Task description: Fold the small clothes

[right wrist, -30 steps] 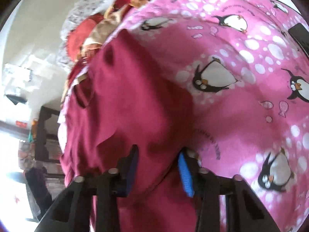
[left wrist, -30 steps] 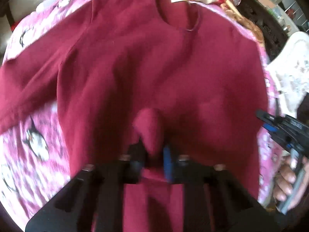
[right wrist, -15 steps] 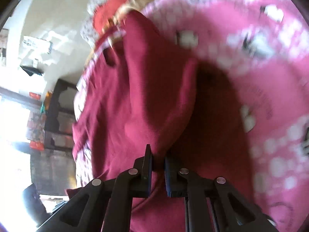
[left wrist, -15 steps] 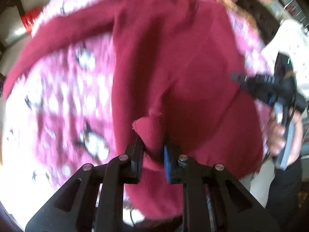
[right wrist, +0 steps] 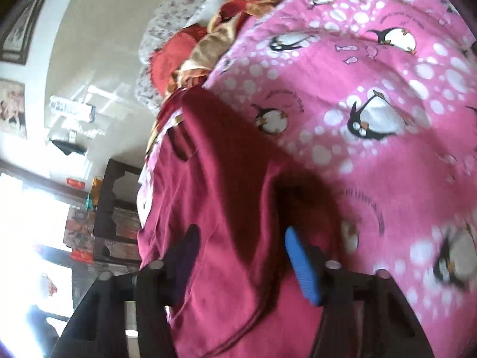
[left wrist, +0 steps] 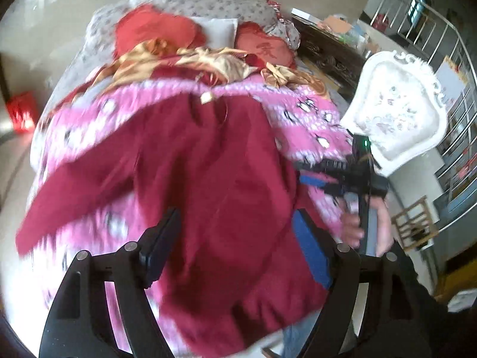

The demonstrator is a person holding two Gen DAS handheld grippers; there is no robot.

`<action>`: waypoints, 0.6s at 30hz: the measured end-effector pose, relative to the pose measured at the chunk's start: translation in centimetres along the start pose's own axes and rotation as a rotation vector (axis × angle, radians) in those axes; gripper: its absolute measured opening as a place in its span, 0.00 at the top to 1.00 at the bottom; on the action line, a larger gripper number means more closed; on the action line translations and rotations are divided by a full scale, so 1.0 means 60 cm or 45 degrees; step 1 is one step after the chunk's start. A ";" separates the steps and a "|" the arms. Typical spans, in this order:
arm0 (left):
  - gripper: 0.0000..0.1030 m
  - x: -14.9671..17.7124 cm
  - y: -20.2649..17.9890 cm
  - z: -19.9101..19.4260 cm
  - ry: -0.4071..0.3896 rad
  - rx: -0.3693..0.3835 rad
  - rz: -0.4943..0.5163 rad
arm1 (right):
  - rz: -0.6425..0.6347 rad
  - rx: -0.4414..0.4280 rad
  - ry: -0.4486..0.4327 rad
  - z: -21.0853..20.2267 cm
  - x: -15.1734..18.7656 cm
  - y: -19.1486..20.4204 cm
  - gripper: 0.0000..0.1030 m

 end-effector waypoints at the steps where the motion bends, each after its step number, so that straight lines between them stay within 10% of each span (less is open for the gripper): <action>1: 0.24 -0.033 -0.007 0.025 0.010 -0.003 0.017 | 0.025 -0.005 0.010 0.012 -0.015 -0.011 0.48; 7: 0.24 -0.213 -0.051 0.233 0.286 0.027 0.076 | 0.205 -0.090 0.033 0.027 -0.055 -0.057 0.52; 13: 0.24 -0.337 -0.088 0.387 0.442 0.098 0.005 | 0.219 -0.112 0.044 0.018 -0.064 -0.073 0.77; 17: 0.89 -0.347 -0.096 0.437 0.531 0.087 -0.007 | 0.267 -0.225 0.011 0.003 -0.069 -0.094 0.86; 18: 0.90 -0.354 -0.099 0.436 0.520 0.104 -0.014 | 0.279 -0.254 0.010 0.002 -0.068 -0.100 0.86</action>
Point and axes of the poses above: each gripper's, at about its wrist camera, not at the fingertips, and z roughly the way its jaws point, y to its left, x to its underside, the point moved 9 cm from there along z, roughly the way its jaws point, and after that the axes turned 13 degrees about y, right-handed, at the moved point
